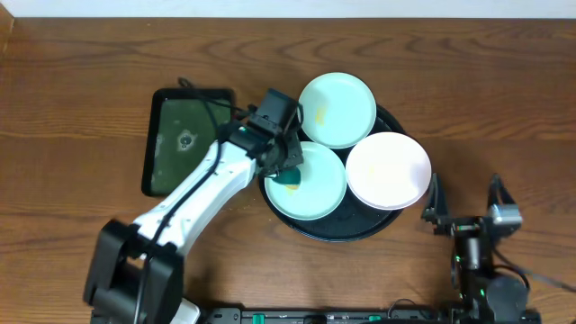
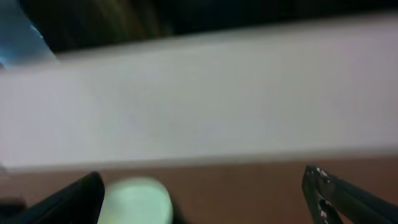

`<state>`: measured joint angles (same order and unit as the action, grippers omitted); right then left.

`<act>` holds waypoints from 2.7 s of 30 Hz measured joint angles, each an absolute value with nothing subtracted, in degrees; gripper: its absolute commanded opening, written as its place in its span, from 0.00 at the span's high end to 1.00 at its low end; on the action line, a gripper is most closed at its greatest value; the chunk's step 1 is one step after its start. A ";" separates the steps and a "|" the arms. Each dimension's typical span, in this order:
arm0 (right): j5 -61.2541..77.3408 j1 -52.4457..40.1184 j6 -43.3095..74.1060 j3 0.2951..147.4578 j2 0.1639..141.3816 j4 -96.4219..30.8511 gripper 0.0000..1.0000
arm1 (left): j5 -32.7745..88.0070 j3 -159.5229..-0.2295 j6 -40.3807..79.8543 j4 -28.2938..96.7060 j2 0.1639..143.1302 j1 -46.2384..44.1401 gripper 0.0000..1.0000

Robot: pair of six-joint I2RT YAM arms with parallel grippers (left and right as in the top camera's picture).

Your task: Clean dirty plates on tray and stack at the side

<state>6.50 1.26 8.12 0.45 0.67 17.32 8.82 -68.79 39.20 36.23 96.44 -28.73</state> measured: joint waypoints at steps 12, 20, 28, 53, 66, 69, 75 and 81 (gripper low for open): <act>9.10 1.87 3.88 29.74 17.04 -16.19 0.01 | 14.52 -68.79 39.20 30.37 107.61 -30.59 0.92; 23.31 1.87 0.54 51.40 40.42 -30.63 0.01 | 15.33 -68.75 38.13 30.61 109.51 -31.05 0.69; 41.10 1.87 1.52 53.58 47.64 -25.87 0.01 | 19.03 -68.75 31.57 32.40 106.52 -28.49 0.38; 35.00 -10.26 -0.91 85.93 82.00 -52.07 0.57 | 19.59 -68.75 29.69 41.74 88.18 -9.76 0.37; 11.73 -24.29 6.61 85.52 101.65 -50.54 0.49 | 19.59 -68.75 28.34 42.54 88.18 -9.76 0.37; 10.02 -25.23 7.53 85.41 105.03 -50.74 0.50 | 19.59 -68.75 28.01 43.18 88.18 -9.76 0.37; 8.80 -25.26 4.21 85.38 109.86 -49.91 0.50 | 19.59 -68.75 27.97 43.22 88.18 -9.76 0.37; 10.44 -25.26 1.89 85.38 114.69 -49.65 0.53 | 19.59 -68.75 27.97 43.22 88.18 -9.76 0.37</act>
<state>10.44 -25.26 1.89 85.38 114.69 -49.65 19.59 -68.75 27.97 43.22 88.18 -9.76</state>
